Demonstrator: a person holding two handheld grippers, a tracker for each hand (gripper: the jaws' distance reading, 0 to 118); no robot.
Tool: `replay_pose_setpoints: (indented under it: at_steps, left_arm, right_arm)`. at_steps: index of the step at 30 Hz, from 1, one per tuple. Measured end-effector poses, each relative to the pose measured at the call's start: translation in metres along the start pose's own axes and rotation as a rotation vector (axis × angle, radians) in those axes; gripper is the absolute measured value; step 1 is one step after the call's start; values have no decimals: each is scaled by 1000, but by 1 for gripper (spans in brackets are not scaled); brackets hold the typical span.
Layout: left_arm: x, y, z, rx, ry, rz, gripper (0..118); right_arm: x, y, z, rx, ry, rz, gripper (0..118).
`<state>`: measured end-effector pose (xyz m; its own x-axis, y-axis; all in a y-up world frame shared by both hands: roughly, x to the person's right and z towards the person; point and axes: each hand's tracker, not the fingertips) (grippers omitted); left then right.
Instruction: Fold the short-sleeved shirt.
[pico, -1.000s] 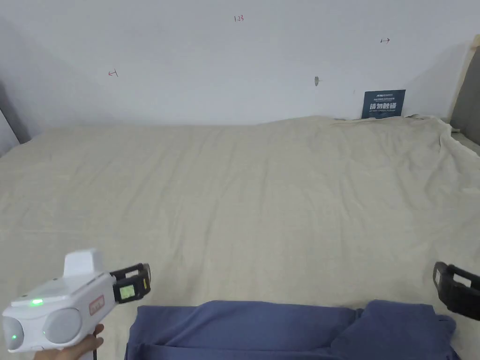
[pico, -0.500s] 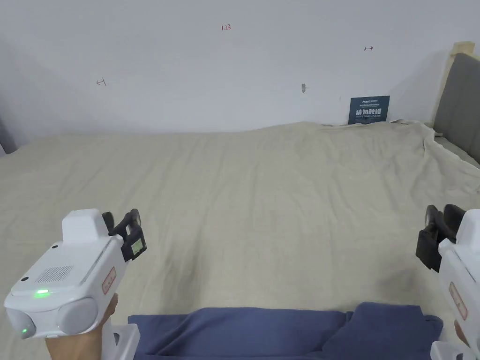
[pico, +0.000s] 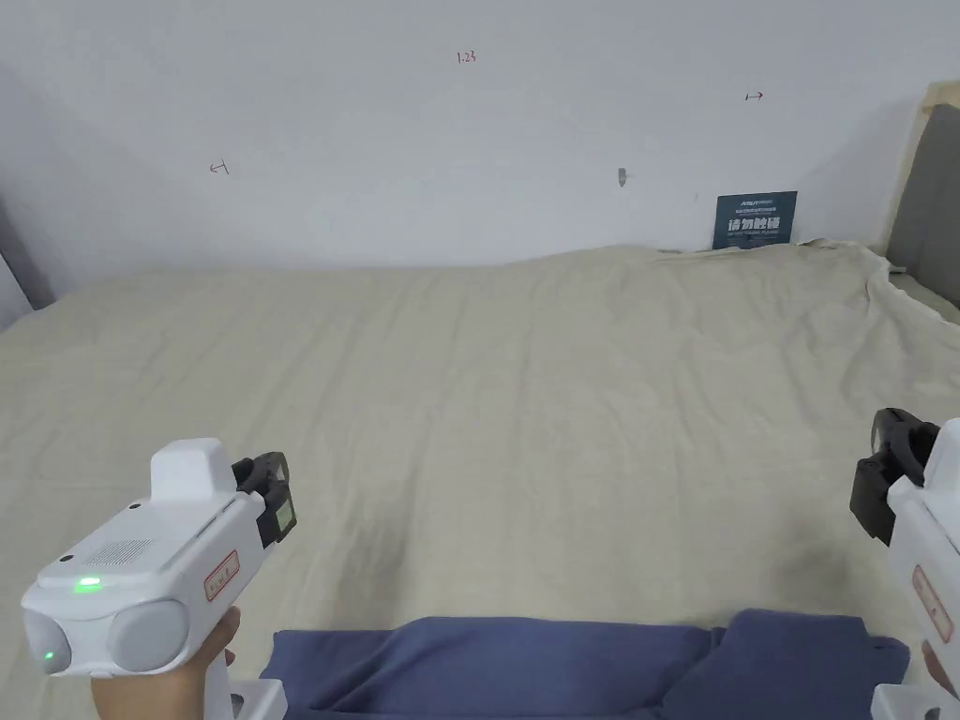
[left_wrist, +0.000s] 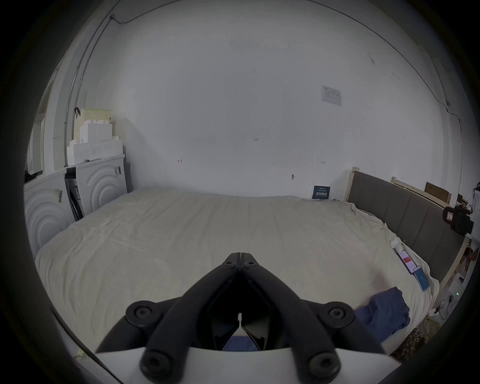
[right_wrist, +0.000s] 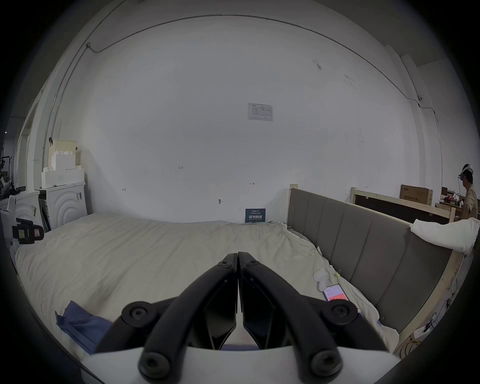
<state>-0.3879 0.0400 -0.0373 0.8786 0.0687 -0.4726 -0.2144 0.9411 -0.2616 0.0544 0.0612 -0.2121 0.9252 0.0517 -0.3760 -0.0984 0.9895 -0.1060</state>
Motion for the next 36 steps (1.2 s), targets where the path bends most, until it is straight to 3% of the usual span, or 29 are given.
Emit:
replay_pose_setpoints:
  at_steps: [7,11,13,14,16,17,18,22,27,31,33,34,36]
  left_arm:
    - [-52,-11,-33,-237,-148,244,0]
    - [-87,-34,-66,-484,-189,347,4]
    - [-100,-52,-80,-615,-175,370,25]
    - [-103,-62,-86,-656,-155,353,53]
    - [-107,-82,-94,-709,-131,298,89]
    - [-109,-92,-97,-723,-118,279,100]
    - [-112,-101,-101,-737,-119,281,101]
    - [-118,-129,-112,-793,-106,311,99]
    - [-112,-145,-114,-784,-121,308,57]
    - [-97,-152,-116,-787,-130,261,46]
    - [-93,-153,-115,-777,-113,239,17]
    - [-94,-153,-114,-770,-120,247,8]
    - [-94,-157,-115,-762,-153,317,6]
  right_arm:
    - [-1,-4,2,-25,0,9,0]
    - [1,-13,-4,-58,-4,-1,0]
    - [1,-18,-7,-74,-10,2,0]
    - [2,-21,-9,-84,-12,-1,0]
    - [2,-26,-12,-102,-13,-5,0]
    - [0,-27,-12,-113,-15,-3,0]
    - [-1,-29,-12,-124,-16,-2,0]
    - [-2,-34,-15,-152,-20,1,0]
    - [-4,-38,-19,-177,-25,2,0]
    - [-4,-40,-20,-188,-26,0,0]
    - [-4,-40,-21,-192,-26,-4,0]
    - [-4,-40,-20,-193,-26,-6,0]
    - [-4,-40,-20,-195,-25,-11,0]
